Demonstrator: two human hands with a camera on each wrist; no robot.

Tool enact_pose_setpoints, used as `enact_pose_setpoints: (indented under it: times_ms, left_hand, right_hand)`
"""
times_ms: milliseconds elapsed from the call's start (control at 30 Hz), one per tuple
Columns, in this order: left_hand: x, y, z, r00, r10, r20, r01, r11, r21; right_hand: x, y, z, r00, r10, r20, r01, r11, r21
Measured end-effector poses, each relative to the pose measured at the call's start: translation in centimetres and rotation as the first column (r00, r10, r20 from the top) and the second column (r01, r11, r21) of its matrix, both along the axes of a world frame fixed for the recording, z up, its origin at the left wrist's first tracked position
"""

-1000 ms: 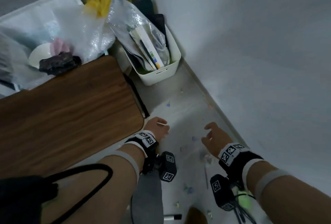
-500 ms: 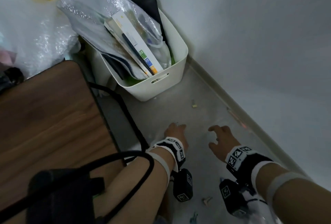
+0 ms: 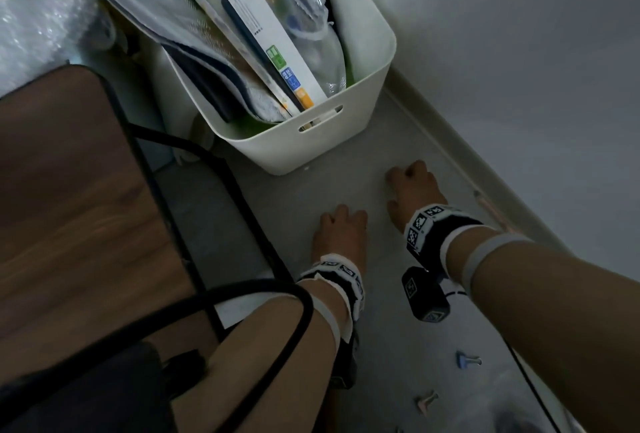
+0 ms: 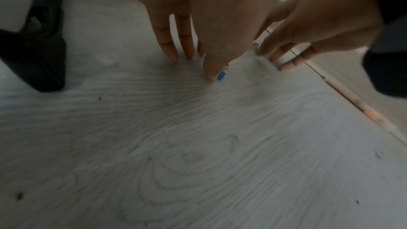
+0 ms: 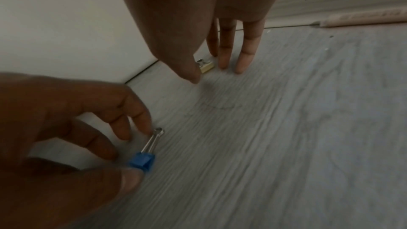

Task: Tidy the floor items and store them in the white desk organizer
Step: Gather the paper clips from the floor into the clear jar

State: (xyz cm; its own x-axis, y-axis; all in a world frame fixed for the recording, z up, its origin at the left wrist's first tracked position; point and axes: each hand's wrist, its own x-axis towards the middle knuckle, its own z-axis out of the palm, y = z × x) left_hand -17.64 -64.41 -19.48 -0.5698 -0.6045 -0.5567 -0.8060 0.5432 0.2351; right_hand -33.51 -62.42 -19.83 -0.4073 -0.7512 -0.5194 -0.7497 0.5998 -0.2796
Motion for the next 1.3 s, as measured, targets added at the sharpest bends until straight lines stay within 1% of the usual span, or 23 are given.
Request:
enact_pose_setpoints:
  times_ms: [100, 200, 367, 433, 500, 567, 633, 667, 700, 733, 767, 800, 833, 867, 900, 967, 1033, 1067, 1100, 1167, 1200, 1233, 1300]
  left_hand:
    - [-0.3, 0.7, -0.2, 0.998, -0.049, -0.041, 0.05, 0.999, 0.01]
    - [-0.6, 1.4, -0.3, 0.995, -0.09, -0.039, 0.091, 0.996, 0.013]
    - [-1.1, 2.5, 0.3, 0.995, -0.099, 0.032, 0.097, 0.994, 0.059]
    - [-1.3, 3.3, 0.9, 1.0, 0.013, 0.013, -0.014, 0.993, 0.118]
    - [-1.4, 4.0, 1.5, 0.975, 0.222, -0.024, -0.208, 0.941, 0.268]
    - [-1.5, 5.6, 2.2, 0.894, 0.445, -0.053, -0.383, 0.82, 0.424]
    - [-1.6, 7.2, 2.7, 0.774, 0.631, -0.043, -0.505, 0.657, 0.56]
    - [-1.7, 8.0, 3.0, 0.691, 0.723, -0.005, -0.546, 0.526, 0.652]
    - [-2.1, 8.8, 3.3, 0.572, 0.817, 0.065, -0.565, 0.336, 0.754]
    - [-2.6, 9.6, 3.9, 0.447, 0.882, 0.151, -0.544, 0.134, 0.828]
    - [-3.0, 10.0, 4.3, 0.355, 0.906, 0.23, -0.5, -0.023, 0.865]
    - [-3.5, 10.2, 4.7, 0.314, 0.906, 0.284, -0.46, -0.117, 0.88]
    - [-4.1, 10.5, 5.0, 0.305, 0.899, 0.315, -0.423, -0.169, 0.89]
    - [-4.7, 10.7, 5.3, 0.32, 0.887, 0.332, -0.391, -0.195, 0.899]
    - [-5.2, 10.7, 5.6, 0.341, 0.877, 0.338, -0.367, -0.207, 0.907]
    - [-6.2, 10.6, 5.9, 0.358, 0.875, 0.325, -0.356, -0.194, 0.914]
    - [-6.7, 10.3, 5.8, 0.346, 0.891, 0.294, -0.411, -0.137, 0.901]
    - [-6.7, 10.0, 5.6, 0.362, 0.891, 0.272, -0.445, -0.092, 0.891]
    - [-6.4, 9.7, 5.2, 0.398, 0.882, 0.253, -0.468, -0.042, 0.883]
    - [-5.8, 9.2, 4.6, 0.512, 0.831, 0.217, -0.489, 0.074, 0.869]
    - [-5.4, 8.8, 4.3, 0.556, 0.808, 0.196, -0.487, 0.126, 0.864]
    - [-5.1, 8.5, 4.2, 0.58, 0.797, 0.171, -0.479, 0.163, 0.863]
    - [-4.5, 8.1, 4.0, 0.597, 0.793, 0.122, -0.469, 0.221, 0.855]
  right_hand:
    - [0.3, -0.3, 0.1, 0.996, 0.057, -0.073, -0.052, 0.996, 0.07]
    - [0.7, 1.2, 0.0, 0.99, 0.109, -0.086, -0.097, 0.987, 0.131]
    - [1.1, 5.6, 0.7, 0.998, -0.055, 0.029, 0.053, 0.996, 0.074]
    - [1.2, 8.0, 1.4, 0.986, -0.131, 0.101, 0.126, 0.991, 0.048]
    - [1.5, 10.3, 2.3, 0.964, -0.224, 0.145, 0.228, 0.974, -0.01]
    - [1.7, 13.0, 3.6, 0.935, -0.301, 0.185, 0.317, 0.946, -0.063]
    - [2.0, 15.3, 4.6, 0.915, -0.338, 0.22, 0.366, 0.925, -0.105]
    - [2.1, 16.3, 5.1, 0.911, -0.341, 0.232, 0.377, 0.917, -0.132]
    - [2.2, 17.3, 5.5, 0.91, -0.337, 0.242, 0.38, 0.91, -0.164]
    - [2.2, 18.2, 6.0, 0.91, -0.328, 0.252, 0.381, 0.903, -0.202]
    - [2.2, 18.7, 6.3, 0.912, -0.311, 0.267, 0.375, 0.896, -0.239]
    - [2.2, 18.9, 6.7, 0.916, -0.288, 0.279, 0.364, 0.89, -0.275]
    - [2.0, 19.1, 7.2, 0.922, -0.266, 0.282, 0.35, 0.885, -0.307]
    - [1.7, 19.2, 7.7, 0.925, -0.25, 0.284, 0.339, 0.882, -0.328]
    - [1.4, 19.3, 7.9, 0.926, -0.247, 0.286, 0.339, 0.877, -0.341]
    - [0.4, 19.5, 8.1, 0.93, -0.256, 0.266, 0.342, 0.865, -0.366]
    - [-0.9, 19.9, 7.6, 0.943, -0.264, 0.2, 0.321, 0.88, -0.35]
    - [-1.7, 20.0, 7.2, 0.952, -0.264, 0.156, 0.301, 0.906, -0.298]
    - [-2.6, 20.1, 6.6, 0.962, -0.252, 0.108, 0.27, 0.939, -0.213]
    - [-4.4, 19.9, 5.6, 0.977, -0.212, 0.016, 0.212, 0.976, -0.04]
    - [-5.2, 19.6, 5.2, 0.98, -0.197, -0.023, 0.197, 0.98, 0.008]
    - [-5.8, 19.2, 4.7, 0.982, -0.183, -0.053, 0.185, 0.982, 0.03]
    - [-6.3, 18.1, 3.8, 0.986, -0.143, -0.084, 0.149, 0.986, 0.072]
